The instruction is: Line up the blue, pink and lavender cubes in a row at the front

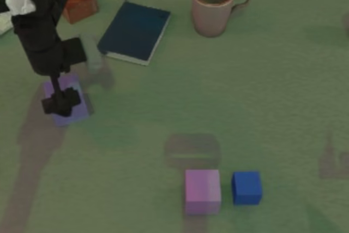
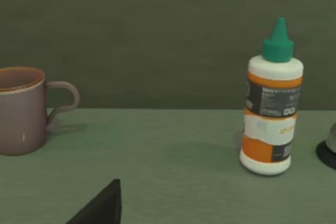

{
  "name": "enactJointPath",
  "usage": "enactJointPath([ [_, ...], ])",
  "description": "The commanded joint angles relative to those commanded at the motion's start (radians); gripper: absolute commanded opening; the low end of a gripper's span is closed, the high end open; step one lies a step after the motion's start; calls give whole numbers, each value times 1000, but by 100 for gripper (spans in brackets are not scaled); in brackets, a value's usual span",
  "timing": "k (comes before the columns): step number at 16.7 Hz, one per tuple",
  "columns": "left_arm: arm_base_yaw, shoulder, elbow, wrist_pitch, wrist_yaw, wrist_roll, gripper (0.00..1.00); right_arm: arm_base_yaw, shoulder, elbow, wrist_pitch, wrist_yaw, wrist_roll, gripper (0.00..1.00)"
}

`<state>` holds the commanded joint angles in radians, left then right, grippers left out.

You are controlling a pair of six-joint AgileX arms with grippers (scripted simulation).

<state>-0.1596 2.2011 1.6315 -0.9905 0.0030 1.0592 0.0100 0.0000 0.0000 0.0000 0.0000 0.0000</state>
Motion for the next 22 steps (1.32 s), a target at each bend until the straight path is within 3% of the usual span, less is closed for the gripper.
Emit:
enactJointPath([
  [7,0,35,-68,92,0,1,100,0,0,0,0,0,0,100],
  [20,0,35,-68,92,0,1,2,0,0,0,0,0,0,100],
  [22,0,35,-68,92,0,1,0,0,0,0,0,0,0,100],
])
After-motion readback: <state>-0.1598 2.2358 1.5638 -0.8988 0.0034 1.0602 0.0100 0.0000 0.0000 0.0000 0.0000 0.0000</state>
